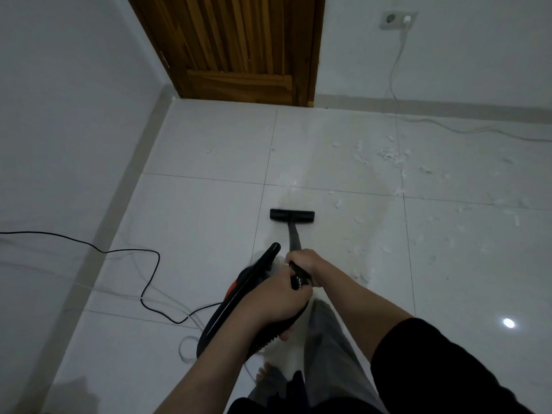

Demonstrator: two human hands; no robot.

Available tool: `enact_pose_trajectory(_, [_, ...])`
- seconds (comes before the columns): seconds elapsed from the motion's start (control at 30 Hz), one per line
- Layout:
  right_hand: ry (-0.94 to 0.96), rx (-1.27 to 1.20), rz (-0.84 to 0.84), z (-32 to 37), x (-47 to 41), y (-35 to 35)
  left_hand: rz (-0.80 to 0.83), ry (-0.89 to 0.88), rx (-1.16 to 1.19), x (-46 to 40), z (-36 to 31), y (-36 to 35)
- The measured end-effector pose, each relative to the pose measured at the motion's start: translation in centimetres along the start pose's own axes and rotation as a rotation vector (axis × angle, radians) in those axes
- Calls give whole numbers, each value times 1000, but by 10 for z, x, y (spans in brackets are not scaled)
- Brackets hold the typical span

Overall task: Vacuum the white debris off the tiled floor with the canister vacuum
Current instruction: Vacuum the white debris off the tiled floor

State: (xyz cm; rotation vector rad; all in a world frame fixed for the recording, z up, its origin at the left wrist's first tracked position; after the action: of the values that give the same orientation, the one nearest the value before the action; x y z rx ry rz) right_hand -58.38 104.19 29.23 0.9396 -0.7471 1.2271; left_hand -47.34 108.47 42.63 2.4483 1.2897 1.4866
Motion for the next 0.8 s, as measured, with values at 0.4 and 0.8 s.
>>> enact_pose_trajectory(0.4, [-5, 117, 88, 63, -68, 54, -85, 45, -24, -68, -76, -5])
enact_pose_trajectory(0.8, [65, 275, 84, 151, -141, 71, -126, 128, 77, -156, -118, 24])
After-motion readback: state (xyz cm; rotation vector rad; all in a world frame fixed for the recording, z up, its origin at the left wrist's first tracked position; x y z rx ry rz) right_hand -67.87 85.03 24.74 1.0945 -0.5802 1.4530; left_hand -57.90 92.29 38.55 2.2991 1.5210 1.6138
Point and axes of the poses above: each hand's wrist, its own x-axis away from the middle knuckle, its own y-axis out of the back of the hand, z = x × y, the point moved 2 cm from there along -x, towards the middle knuckle, and after that the axes turned 11 degrees about -z, right-handed, at the moved point
